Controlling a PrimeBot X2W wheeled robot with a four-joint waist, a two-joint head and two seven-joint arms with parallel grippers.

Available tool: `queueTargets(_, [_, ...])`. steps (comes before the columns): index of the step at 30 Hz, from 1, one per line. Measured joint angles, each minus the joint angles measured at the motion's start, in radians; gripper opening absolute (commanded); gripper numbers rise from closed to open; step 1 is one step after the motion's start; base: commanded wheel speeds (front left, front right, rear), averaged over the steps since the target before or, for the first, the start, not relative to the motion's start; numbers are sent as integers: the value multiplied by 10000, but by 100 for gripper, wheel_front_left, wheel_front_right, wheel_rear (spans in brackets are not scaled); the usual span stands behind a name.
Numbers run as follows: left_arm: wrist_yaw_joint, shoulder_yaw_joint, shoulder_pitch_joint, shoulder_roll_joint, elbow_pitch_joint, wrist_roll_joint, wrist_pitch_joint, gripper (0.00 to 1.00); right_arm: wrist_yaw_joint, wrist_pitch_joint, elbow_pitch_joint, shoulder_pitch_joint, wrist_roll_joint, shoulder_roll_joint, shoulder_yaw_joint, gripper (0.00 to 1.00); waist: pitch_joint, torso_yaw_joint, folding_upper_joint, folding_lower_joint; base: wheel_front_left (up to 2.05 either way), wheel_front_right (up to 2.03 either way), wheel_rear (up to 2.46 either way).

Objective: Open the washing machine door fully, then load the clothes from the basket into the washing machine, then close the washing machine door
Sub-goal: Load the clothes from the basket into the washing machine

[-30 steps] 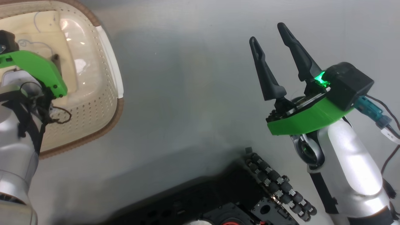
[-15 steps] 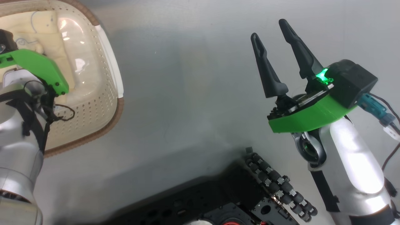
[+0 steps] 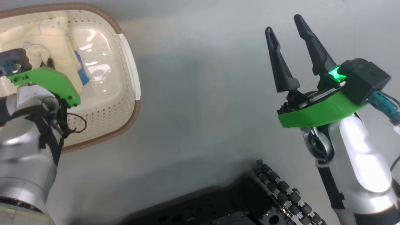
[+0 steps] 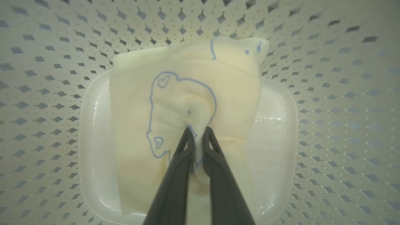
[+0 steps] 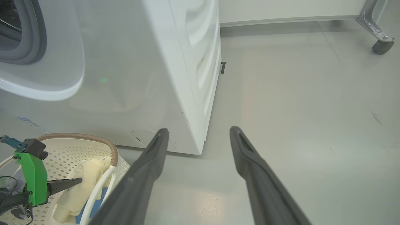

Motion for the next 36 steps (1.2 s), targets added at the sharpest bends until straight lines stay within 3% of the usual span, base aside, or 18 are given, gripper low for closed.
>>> queueTargets(12, [360,-6,748,-297,-479,188,-1089,0,0,-12,13,633,-617,0,-809,100,-1214,708,0,0,0,0,0])
queueTargets(22, [1411,1210,2860,-132,-4213,1411,-1091,0,0,159,-29,1446,-905,0,-1338,100,-2639,1245,0,-1,0,0,0])
queueTargets(36, [1670,2370,5877,-364,-7998,3049,-1093,0,0,740,-81,2901,-1369,0,-1987,100,-4948,2067,1,-2,0,0,0])
